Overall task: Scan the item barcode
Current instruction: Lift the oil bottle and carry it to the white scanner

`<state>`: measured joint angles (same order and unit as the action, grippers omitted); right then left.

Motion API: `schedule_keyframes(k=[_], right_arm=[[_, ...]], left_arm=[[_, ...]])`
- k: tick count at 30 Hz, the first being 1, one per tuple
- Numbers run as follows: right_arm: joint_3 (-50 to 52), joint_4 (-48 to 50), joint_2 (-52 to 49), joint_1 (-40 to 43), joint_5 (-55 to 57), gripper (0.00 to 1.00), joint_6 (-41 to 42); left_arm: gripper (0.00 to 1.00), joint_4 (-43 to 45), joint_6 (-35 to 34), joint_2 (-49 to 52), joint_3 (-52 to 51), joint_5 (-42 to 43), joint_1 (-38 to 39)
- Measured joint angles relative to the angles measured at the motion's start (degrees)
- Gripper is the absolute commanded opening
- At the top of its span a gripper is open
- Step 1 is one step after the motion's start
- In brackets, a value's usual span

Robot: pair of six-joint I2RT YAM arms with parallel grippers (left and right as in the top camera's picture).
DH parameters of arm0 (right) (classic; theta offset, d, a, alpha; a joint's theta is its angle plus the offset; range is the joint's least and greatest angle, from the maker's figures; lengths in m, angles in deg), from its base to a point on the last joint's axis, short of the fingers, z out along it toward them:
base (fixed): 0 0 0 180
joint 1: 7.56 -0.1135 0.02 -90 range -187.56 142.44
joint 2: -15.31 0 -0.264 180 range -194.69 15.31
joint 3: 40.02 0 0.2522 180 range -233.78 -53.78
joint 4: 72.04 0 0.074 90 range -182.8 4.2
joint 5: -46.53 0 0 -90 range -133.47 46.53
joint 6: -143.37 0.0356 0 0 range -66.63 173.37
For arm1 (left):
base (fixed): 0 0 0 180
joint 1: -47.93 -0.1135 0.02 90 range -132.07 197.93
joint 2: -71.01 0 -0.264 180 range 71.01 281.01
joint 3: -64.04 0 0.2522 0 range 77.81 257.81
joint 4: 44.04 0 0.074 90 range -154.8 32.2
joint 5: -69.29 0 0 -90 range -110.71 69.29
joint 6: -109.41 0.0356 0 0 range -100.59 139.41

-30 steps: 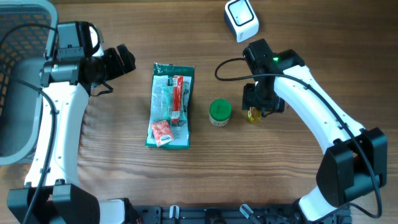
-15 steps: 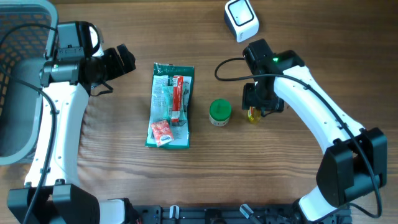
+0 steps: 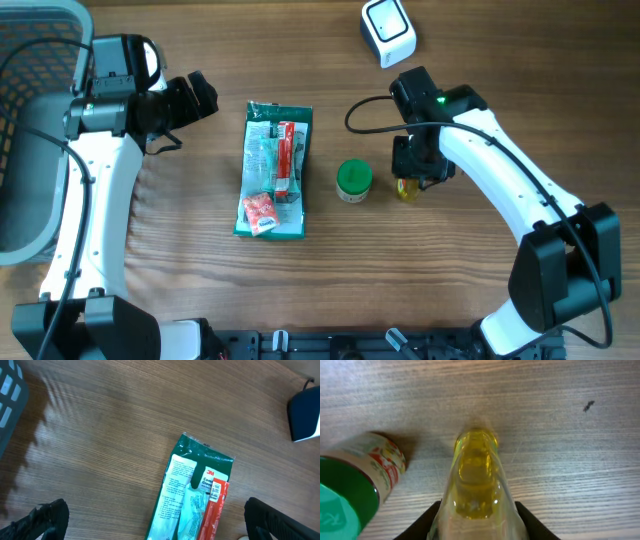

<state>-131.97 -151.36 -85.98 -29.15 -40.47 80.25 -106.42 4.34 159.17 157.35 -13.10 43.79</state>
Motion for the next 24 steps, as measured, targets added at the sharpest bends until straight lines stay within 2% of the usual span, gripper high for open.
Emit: schedule_keyframes(k=[4, 8, 13, 17, 24], right_arm=[[-2.25, -1.25, 4.55, 0.90, -2.10, 0.34, -1.73], [-4.59, -0.87, 16.39, 6.27, -14.29, 0.29, -7.72], [-4.79, -2.62, 22.12, 13.25, -47.82, 0.25, -21.53], [-4.79, -5.97, 22.12, 13.44, -63.32, 0.25, -28.48], [-4.79, -7.69, 22.12, 13.46, -70.53, 0.25, -33.73]], left_arm=[[1.00, 0.00, 0.00, 0.00, 0.00, 0.00, 0.00], [1.00, -0.02, 0.00, 0.00, 0.00, 0.02, 0.00], [1.00, 0.00, 0.00, 0.00, 0.00, 0.02, 0.00], [1.00, 0.00, 0.00, 0.00, 0.00, 0.02, 0.00], [1.00, 0.00, 0.02, 0.00, 0.00, 0.00, 0.00]])
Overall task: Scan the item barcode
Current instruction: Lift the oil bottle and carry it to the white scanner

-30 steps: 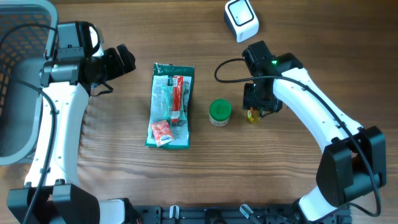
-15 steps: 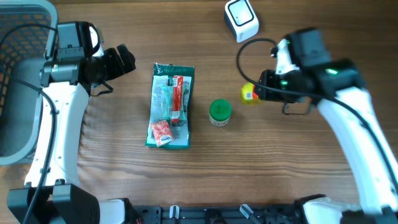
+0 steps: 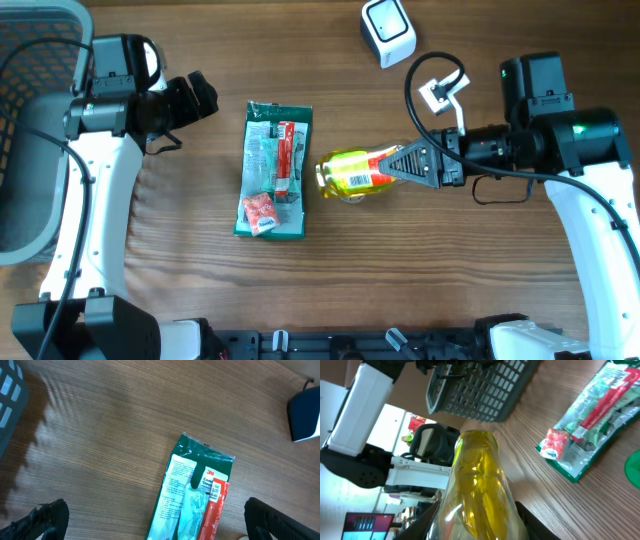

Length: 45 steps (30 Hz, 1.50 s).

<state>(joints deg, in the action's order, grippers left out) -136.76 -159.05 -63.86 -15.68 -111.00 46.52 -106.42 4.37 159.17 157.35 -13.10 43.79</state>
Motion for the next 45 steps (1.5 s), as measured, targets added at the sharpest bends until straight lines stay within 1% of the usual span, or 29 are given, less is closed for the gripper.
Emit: schedule_keyframes(k=[4, 7, 14, 19, 20, 22, 23, 25, 27, 29, 31, 33, 35, 39, 40, 45], right_arm=[[0.00, 0.00, 0.00, 0.00, 0.42, 0.25, -0.61], [0.00, -0.02, 0.00, 0.00, 4.63, 0.25, -0.48], [0.00, 0.52, -0.33, 0.00, 26.80, 0.24, 7.56], [0.00, 3.82, -1.88, 0.09, 42.95, 0.25, 15.69], [0.00, 3.82, -1.97, 0.11, 45.03, 0.23, 16.55], [-0.02, 3.61, -1.99, 0.09, 48.41, 0.17, 17.77], [-0.33, 3.13, -2.05, 0.09, 49.94, 0.17, 18.12], [-2.91, 0.46, -2.54, 0.09, 52.85, 0.17, 18.67], [-10.49, -3.34, -3.63, 0.09, 56.72, 0.17, 19.23], [-18.97, -5.16, -5.14, 0.09, 59.54, 0.17, 18.95], [-25.75, -4.66, -6.86, 0.04, 62.31, 0.17, 18.32], [-29.09, -2.23, -8.37, -0.31, 65.92, 0.21, 17.92], [-29.64, 2.03, -10.91, -1.27, 69.24, 0.20, 17.14], [-29.64, 9.40, -18.03, -4.85, 73.99, 0.16, 13.38], [-29.62, 10.80, -21.57, -6.60, 76.87, 0.17, 12.52], [-29.59, 21.40, -30.40, -11.21, 88.98, 0.18, 5.64]], left_arm=[[1.00, 0.00, -0.02, 0.00, 0.00, 0.02, 0.00], [1.00, 0.00, -0.02, 0.00, 0.00, 0.02, 0.00], [1.00, -0.02, -0.02, 0.00, 0.00, 0.00, 0.00], [1.00, 0.00, -0.02, 0.00, 0.00, 0.00, 0.00], [1.00, 0.00, -0.02, 0.00, 0.00, 0.00, 0.00], [1.00, 0.00, -0.02, 0.00, 0.00, 0.02, 0.00], [1.00, 0.00, -0.02, 0.00, 0.00, 0.00, 0.00], [1.00, -0.02, -0.02, 0.00, 0.00, 0.00, 0.00], [1.00, 0.07, 0.00, 0.00, 0.00, 0.00, 0.00], [1.00, 0.04, -0.02, 0.00, 0.00, -0.02, 0.00], [1.00, 0.04, -0.02, 0.00, 0.00, 0.00, 0.00], [1.00, 0.00, -0.02, 0.00, 0.00, 0.00, 0.00], [1.00, 0.00, -0.02, 0.00, 0.00, 0.00, 0.00], [1.00, -0.02, -0.02, 0.00, 0.00, 0.02, 0.00], [1.00, 0.02, -0.02, 0.00, 0.00, 0.02, 0.00], [1.00, 0.00, -0.02, 0.00, 0.00, 0.02, 0.00]])
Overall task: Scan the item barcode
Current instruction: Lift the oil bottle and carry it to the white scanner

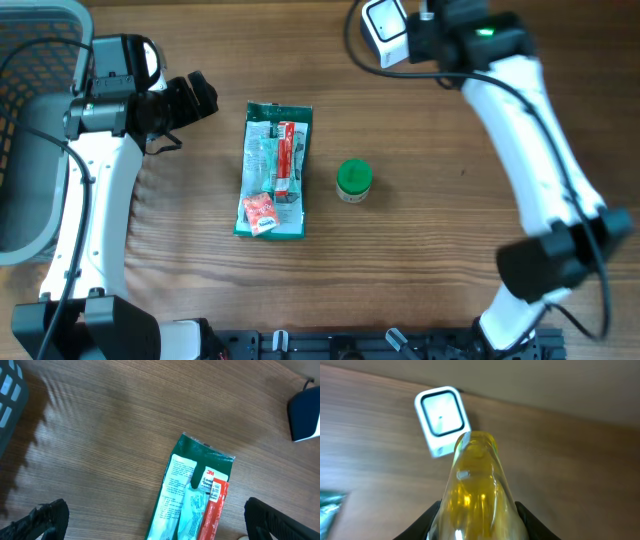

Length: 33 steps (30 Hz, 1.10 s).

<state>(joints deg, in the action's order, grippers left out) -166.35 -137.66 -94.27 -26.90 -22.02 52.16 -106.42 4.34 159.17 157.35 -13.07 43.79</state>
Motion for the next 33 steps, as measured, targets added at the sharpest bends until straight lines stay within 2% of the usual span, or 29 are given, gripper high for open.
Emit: schedule_keyframes(k=[9, 17, 26, 33], right_arm=[[0.04, 21.05, -16.76, -5.11, 22.12, 0.20, -17.05], [0.04, 34.91, -19.91, -6.62, 27.26, 0.18, -21.88], [0.04, 39.69, -24.04, -6.75, 27.93, 0.18, -23.02], [0.04, 42.38, -26.40, -6.75, 29.20, 0.18, -27.32]], left_arm=[[1.00, 0.02, 0.00, 0.00, 0.00, -0.02, 0.00], [1.00, 0.00, 0.00, 0.00, 0.00, -0.02, 0.00], [1.00, 0.00, 0.00, 0.00, 0.00, 0.00, 0.00], [1.00, 0.00, 0.00, 0.00, 0.00, 0.00, 0.00]])
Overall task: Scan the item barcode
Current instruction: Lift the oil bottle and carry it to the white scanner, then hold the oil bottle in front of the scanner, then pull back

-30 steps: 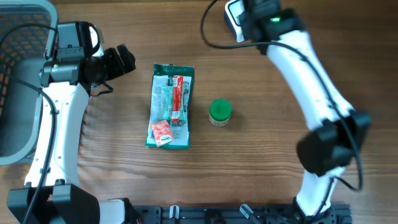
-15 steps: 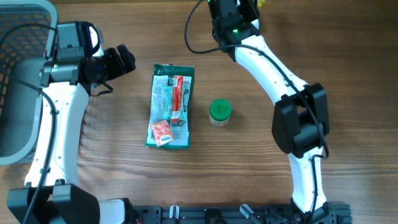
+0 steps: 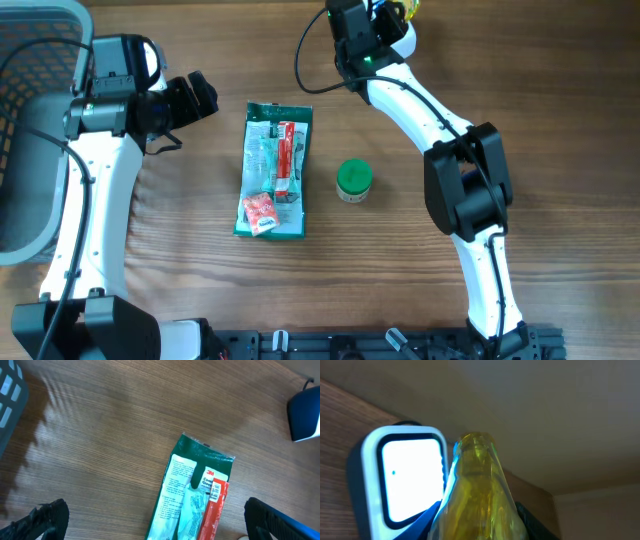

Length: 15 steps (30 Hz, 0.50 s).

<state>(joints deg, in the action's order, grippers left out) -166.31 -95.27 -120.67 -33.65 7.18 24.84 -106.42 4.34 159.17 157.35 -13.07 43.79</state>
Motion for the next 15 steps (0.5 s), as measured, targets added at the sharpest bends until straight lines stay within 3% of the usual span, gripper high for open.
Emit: schedule_keyframes(k=[5, 8, 11, 13, 15], right_arm=[[0.00, -0.44, 0.74, 0.00, 6.08, 0.18, -3.04], [0.68, -7.41, 6.40, 0.00, 7.74, 0.18, -1.86], [0.63, -20.39, 17.70, 0.00, 8.07, 0.20, 5.88], [0.13, -36.57, 28.11, 0.02, 6.01, 0.20, 16.70], [-0.24, -44.78, 34.73, 0.37, 3.06, 0.20, 24.63]], left_arm=[[1.00, 0.00, 0.00, 0.00, 0.00, -0.02, 0.00], [1.00, 0.07, 0.00, 0.00, 0.00, 0.00, 0.00], [1.00, 0.02, 0.02, 0.00, 0.00, -0.04, 0.00], [1.00, 0.02, 0.00, 0.00, 0.00, 0.02, 0.00], [1.00, 0.00, 0.00, 0.00, 0.02, 0.00, 0.00]])
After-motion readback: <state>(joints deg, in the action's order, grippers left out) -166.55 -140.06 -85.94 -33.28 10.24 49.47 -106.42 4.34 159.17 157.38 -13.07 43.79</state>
